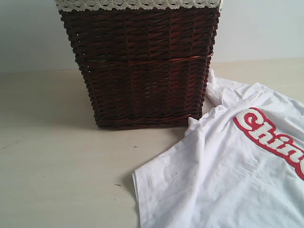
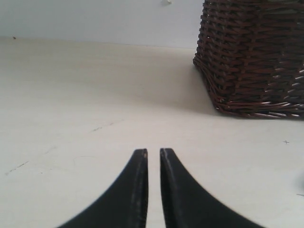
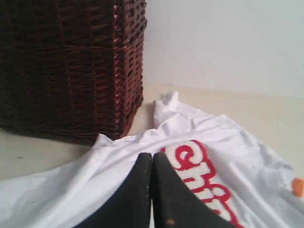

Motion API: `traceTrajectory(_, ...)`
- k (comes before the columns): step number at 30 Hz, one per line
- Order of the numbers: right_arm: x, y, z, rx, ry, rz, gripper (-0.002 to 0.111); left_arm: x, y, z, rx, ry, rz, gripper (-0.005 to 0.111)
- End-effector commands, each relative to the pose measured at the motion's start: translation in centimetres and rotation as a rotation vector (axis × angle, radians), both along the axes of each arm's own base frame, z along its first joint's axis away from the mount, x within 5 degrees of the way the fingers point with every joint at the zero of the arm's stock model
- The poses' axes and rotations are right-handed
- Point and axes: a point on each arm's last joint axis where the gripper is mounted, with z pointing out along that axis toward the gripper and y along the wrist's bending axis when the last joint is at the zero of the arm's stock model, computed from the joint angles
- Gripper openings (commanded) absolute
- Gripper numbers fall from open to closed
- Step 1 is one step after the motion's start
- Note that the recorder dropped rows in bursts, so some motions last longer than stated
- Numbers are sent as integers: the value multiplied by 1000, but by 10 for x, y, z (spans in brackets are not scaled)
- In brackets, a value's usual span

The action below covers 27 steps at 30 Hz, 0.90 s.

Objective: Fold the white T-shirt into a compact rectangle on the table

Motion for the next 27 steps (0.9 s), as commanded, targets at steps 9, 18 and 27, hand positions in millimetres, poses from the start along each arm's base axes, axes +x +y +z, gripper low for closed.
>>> traceTrajectory(9, -3, -19, -31, 263, -119, -244, 0, 0, 0, 1, 2, -14, -6, 12)
traceTrajectory(18, -7, -20, -41, 54, -42, -240, 0, 0, 0, 1, 2, -14, -6, 12)
traceTrajectory(27, -7, -20, -41, 54, -42, -240, 0, 0, 0, 1, 2, -14, -6, 12)
